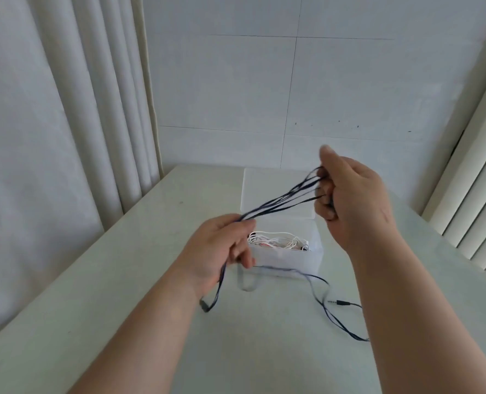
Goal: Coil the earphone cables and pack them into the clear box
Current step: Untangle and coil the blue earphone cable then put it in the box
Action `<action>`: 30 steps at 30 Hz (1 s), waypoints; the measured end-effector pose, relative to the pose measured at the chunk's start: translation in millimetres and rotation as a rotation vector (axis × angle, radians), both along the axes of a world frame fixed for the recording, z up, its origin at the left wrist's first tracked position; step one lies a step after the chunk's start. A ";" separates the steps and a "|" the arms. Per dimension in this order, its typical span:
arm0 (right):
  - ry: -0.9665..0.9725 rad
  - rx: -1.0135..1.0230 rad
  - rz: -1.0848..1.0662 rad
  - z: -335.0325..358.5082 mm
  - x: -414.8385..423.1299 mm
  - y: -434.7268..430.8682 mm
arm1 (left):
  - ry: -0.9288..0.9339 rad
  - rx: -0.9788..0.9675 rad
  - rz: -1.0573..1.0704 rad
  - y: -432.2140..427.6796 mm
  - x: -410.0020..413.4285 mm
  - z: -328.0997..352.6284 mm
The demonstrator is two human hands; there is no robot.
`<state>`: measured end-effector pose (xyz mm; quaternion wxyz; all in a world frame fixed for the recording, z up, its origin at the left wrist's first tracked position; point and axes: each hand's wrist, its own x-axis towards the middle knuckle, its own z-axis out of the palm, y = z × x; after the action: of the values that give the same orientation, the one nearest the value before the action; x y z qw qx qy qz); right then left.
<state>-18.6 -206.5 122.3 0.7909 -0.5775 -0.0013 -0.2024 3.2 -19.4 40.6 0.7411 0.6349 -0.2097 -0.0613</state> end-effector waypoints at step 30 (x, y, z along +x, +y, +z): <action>0.557 -1.731 0.632 -78.0 -20.8 15.3 | -0.048 0.011 0.293 26.5 13.2 -6.6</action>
<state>-39.4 -191.1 44.3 0.0807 -0.9614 -0.1178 0.2353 16.5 7.1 34.1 0.7333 0.6642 -0.1320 0.0614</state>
